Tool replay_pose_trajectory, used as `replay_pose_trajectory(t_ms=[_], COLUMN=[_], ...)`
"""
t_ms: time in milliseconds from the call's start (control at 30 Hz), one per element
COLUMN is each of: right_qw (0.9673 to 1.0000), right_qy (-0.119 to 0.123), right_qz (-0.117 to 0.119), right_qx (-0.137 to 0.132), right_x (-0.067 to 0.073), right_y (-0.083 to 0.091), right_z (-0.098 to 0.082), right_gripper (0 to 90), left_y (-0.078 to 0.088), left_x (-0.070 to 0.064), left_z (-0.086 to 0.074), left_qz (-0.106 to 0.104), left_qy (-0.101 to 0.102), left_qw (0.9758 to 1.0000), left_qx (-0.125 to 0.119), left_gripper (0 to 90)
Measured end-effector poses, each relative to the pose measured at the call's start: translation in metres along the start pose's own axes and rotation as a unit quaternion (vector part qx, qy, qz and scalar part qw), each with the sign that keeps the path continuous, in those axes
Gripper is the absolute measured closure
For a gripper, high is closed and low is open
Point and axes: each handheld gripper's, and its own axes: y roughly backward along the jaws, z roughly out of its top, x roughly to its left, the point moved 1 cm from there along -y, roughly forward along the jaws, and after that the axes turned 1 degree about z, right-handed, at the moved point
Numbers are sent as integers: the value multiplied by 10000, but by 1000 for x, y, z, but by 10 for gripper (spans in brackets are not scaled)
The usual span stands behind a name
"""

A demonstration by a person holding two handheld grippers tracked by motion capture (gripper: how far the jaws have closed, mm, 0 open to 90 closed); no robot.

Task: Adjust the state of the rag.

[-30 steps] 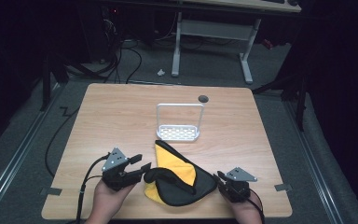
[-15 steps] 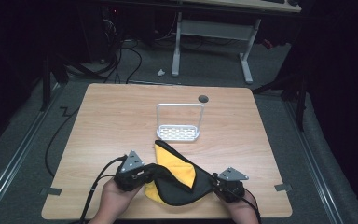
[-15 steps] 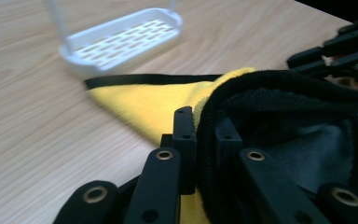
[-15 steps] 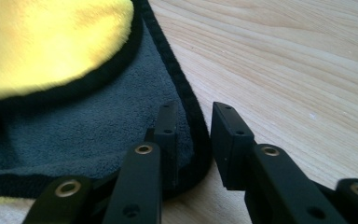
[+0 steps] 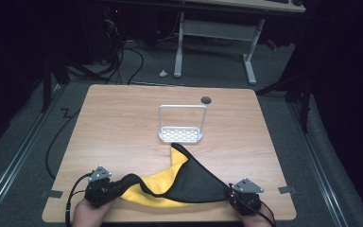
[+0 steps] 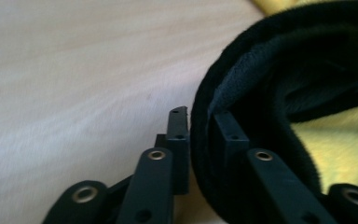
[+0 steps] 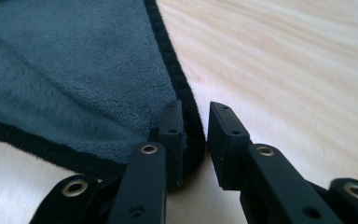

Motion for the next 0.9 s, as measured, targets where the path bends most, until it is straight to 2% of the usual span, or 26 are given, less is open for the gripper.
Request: replay_pose_trajectory(t_ms=[67, 133, 233, 300, 333, 367, 467, 500, 533, 600, 667, 700, 767, 800, 833, 867, 900], right_qw=[10000, 9999, 9996, 9991, 9987, 9987, 9976, 9968, 9968, 9966, 9968, 9968, 9976, 9977, 9979, 9983, 9985], right_qy=[-70, -158, -190, -170, -100, -100, 285, 450, 450, 592, 604, 643, 455, 474, 479, 440, 431], right_qz=[26, 49, 205, 321, 418, 418, 527, 589, 589, 561, 519, 457, 530, 484, 429, 383, 326], right_qx=[19, 18, -90, -210, -291, -291, -334, -286, -286, -144, 0, 106, 31, 42, 51, 72, 72], right_x=[1, 2, 3, 3, 8, 8, 20, 28, 28, 33, 35, 34, 28, 25, 22, 19, 14], right_y=[6, 9, 8, 4, -4, -4, -23, -39, -39, -55, -65, -69, -65, -60, -55, -50, -45], right_z=[-5, -8, -1, 12, 29, 29, 58, 74, 74, 84, 86, 84, 76, 70, 64, 60, 53], right_gripper=[763, 734, 699, 686, 683, 683, 675, 676, 676, 679, 689, 695, 702, 705, 705, 705, 705], left_y=[4, 9, 18, 21, 22, 24, 33, 33, 32, 24, 16, 11, 2, -1, -3, -6, -10], left_x=[1, -1, -2, -5, -7, -8, -10, -11, -12, -19, -23, -23, -22, -21, -19, -16, -10], left_z=[-5, -8, -9, -4, -1, 2, 7, 9, 10, 11, 12, 12, 13, 15, 17, 20, 25], left_qz=[-6, 80, 191, 173, 184, 233, 227, 101, 53, -20, -109, -194, -266, -205, -165, -175, -138], left_qy=[44, -24, -106, -215, -319, -365, -441, -498, -562, -867, -1036, -1049, -1049, -1084, -1064, -952, -752], left_qw=[10000, 9999, 9996, 9991, 9987, 9983, 9967, 9963, 9963, 9947, 9936, 9937, 9938, 9936, 9939, 9950, 9968], left_qx=[55, 73, -157, -322, -359, -395, -641, -691, -647, -553, -443, -343, -249, -247, -245, -236, -251], left_gripper=[740, 665, 566, 518, 484, 484, 461, 465, 465, 486, 507, 592, 763, 826, 843, 846, 846])
